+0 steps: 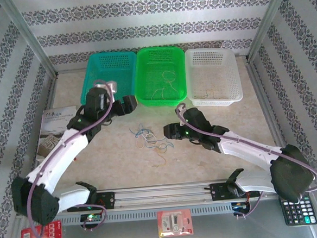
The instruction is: Untangle the cables
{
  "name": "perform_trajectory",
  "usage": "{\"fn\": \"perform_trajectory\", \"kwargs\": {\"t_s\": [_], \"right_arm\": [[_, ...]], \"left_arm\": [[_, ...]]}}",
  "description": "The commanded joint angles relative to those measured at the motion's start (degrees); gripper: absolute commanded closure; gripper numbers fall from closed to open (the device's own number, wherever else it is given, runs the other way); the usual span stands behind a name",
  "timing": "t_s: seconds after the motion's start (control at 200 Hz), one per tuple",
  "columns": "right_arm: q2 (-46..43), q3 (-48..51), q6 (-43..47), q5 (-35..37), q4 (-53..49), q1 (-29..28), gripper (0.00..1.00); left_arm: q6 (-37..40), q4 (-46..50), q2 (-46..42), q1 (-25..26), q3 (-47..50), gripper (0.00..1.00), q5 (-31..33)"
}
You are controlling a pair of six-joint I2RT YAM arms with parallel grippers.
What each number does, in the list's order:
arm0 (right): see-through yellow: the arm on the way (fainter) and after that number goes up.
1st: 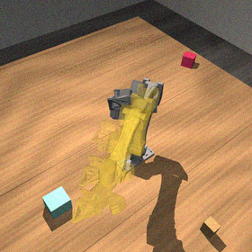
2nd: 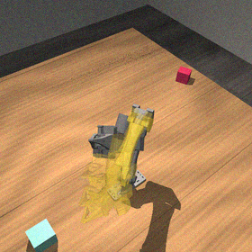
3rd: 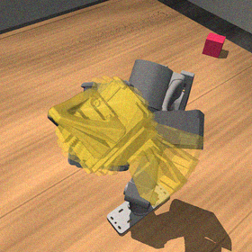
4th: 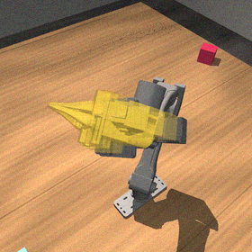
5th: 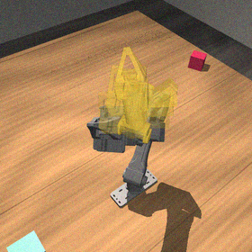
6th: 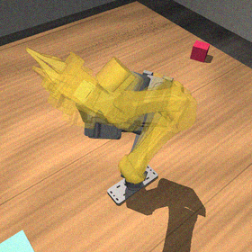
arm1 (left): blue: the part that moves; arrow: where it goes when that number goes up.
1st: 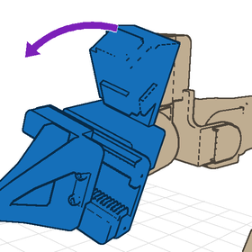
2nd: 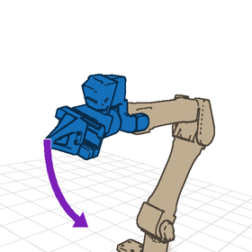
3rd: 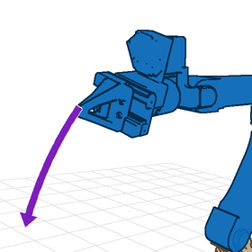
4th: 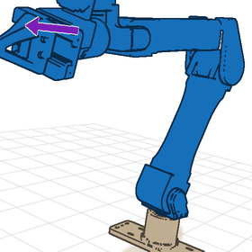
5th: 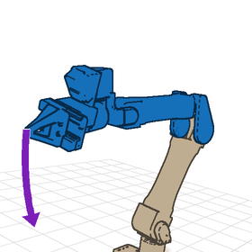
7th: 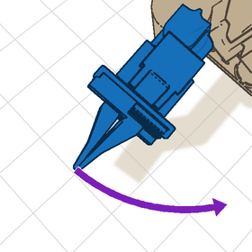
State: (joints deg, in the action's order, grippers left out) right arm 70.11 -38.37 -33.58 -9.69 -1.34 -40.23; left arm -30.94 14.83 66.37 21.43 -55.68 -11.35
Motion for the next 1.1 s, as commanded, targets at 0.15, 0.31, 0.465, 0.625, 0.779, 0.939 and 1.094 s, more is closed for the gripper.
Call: {"fn": "perform_trajectory", "kwargs": {"t_s": [0.15, 0.31, 0.465, 0.625, 0.779, 0.939, 1.094], "right_arm": [[7.74, -10.12, 6.22, 1.39, -5.4, -4.22, 0.41], [14.11, -16.13, 7.95, 1.28, -7.63, -6.1, 0.41], [20.12, -20.59, 8.6, 2.02, -8.01, -8.03, 0.41], [26.22, -24.29, 8.67, 4.15, -8.01, -9.75, 0.4], [30.73, -26.48, 8.07, 5.68, -7.26, -10.55, 0.4], [33.56, -26.09, 7.22, 7.92, -5.98, -10.53, 0.44], [34.05, -23.57, 6.35, 8.56, -4.15, -10.49, 0.68]], "left_arm": [[-11.07, -2.75, -7.15, -2.24, 11.74, 0.11, 4.7], [-12.07, 0.97, -3.9, -2.67, 12.86, 0.11, 5.58], [-11.44, 2.83, -0.23, -2.81, 12.37, 0.11, 6.6], [-10.92, 3.77, 3.13, -2.82, 11.97, 0.12, 7.45], [-10.98, 4.21, 4.65, -2.93, 11.87, 0.12, 8.57], [-10.19, 5.12, 6.54, -2.8, 10.96, 0.13, 9.68], [-9.23, 5.46, 8.96, -2.65, 9.81, 0.14, 9.64]]}}
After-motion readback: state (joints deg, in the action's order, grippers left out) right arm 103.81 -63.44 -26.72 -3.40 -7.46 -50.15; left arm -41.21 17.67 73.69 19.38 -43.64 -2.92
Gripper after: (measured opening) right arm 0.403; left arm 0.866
